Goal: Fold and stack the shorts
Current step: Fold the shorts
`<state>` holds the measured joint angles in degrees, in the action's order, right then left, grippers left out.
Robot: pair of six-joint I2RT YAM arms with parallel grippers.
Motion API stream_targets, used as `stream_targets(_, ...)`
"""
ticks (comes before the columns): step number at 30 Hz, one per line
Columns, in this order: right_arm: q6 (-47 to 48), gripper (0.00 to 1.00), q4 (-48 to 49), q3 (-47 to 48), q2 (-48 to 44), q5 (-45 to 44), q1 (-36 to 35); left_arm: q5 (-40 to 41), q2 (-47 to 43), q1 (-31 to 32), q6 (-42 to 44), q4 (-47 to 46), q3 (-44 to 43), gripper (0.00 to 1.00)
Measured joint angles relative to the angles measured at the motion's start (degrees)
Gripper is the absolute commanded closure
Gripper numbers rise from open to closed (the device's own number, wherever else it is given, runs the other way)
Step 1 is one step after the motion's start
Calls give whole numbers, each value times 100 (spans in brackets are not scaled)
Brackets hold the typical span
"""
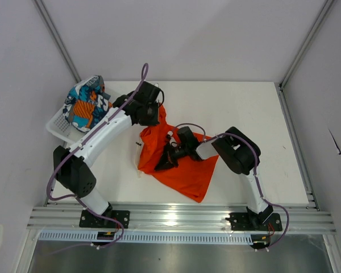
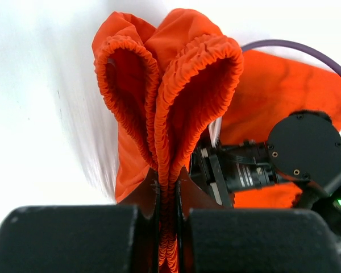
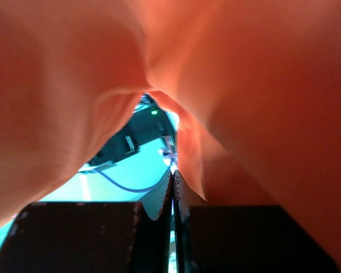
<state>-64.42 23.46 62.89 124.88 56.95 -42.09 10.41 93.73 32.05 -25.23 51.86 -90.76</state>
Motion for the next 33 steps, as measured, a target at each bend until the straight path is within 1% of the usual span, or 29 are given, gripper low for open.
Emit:
stream_targets(3,-516,98,656,-157,39,70,17,39,-118,96,87,76,0,99)
stream_targets(7,-750,98,767,-157,42,103,46,55,-216,125,232,170,0,99)
stream_targets(10,-820,98,758,-133,42,114,70,55,-271,160,321,179,2,99)
stream_targets(15,-800,97,358,81,42,-11,70,149,-372,415,387,179,2,99)
stream_targets(23,-914,97,358,133,57,-262,70,306,-372,748,498,221,2,99)
stream_targets(26,-809,97,105,151,-31,-522,72,400,-365,758,494,273,0,99)
stream_targets(29,-647,96,-546,151,-262,-907,103,529,-332,761,476,330,-2,99)
stream_targets(33,-348,91,-1320,103,-728,-1228,186,804,-256,809,468,511,-44,99)
